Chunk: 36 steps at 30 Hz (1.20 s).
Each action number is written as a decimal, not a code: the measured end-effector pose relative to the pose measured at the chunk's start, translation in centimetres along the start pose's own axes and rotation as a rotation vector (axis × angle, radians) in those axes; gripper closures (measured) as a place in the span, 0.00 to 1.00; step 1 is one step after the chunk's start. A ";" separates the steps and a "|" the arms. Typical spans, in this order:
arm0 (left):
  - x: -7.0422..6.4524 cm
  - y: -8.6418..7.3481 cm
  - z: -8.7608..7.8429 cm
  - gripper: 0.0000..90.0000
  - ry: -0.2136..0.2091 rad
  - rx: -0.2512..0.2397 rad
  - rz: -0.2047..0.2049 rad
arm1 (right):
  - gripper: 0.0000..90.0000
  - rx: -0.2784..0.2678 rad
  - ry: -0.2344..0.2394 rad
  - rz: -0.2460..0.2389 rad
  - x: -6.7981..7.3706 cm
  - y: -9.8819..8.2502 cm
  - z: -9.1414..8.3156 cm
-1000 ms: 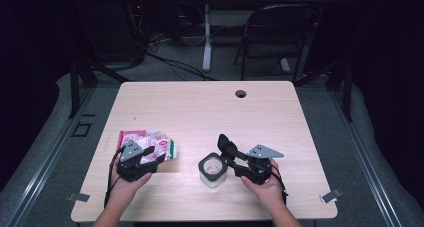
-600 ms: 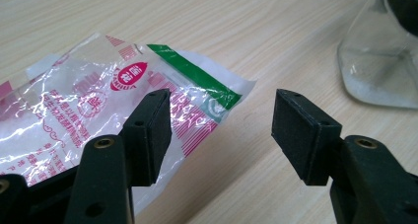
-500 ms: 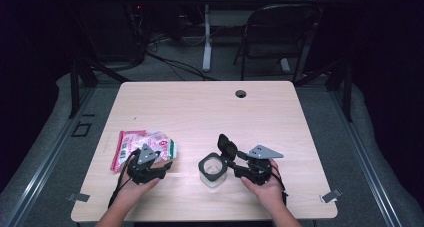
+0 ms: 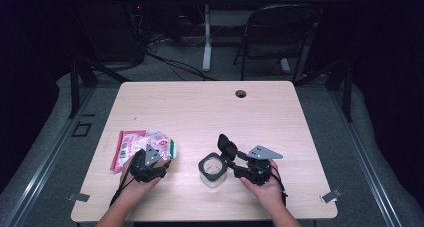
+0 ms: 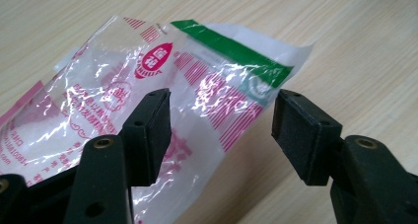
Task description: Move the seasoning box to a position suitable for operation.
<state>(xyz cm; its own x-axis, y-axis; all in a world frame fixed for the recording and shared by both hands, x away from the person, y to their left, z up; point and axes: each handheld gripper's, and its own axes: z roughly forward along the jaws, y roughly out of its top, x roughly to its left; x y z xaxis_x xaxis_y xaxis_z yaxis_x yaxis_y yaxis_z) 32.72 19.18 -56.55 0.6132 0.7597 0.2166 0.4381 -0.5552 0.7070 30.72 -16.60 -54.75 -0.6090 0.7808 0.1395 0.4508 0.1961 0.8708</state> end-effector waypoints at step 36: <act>2.7 -1.4 1.6 0.84 -0.005 0.016 -0.170 | 0.53 -0.022 -0.006 -0.019 0.2 0.0 -0.4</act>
<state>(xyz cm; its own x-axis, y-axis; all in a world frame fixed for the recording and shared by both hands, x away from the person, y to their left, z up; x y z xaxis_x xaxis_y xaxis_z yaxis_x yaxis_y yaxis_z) 34.84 21.49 -58.00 0.5329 0.8412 0.0917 0.5460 -0.4246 0.7222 30.30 -16.73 -54.55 -0.6132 0.7807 0.1203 0.4246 0.1974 0.8836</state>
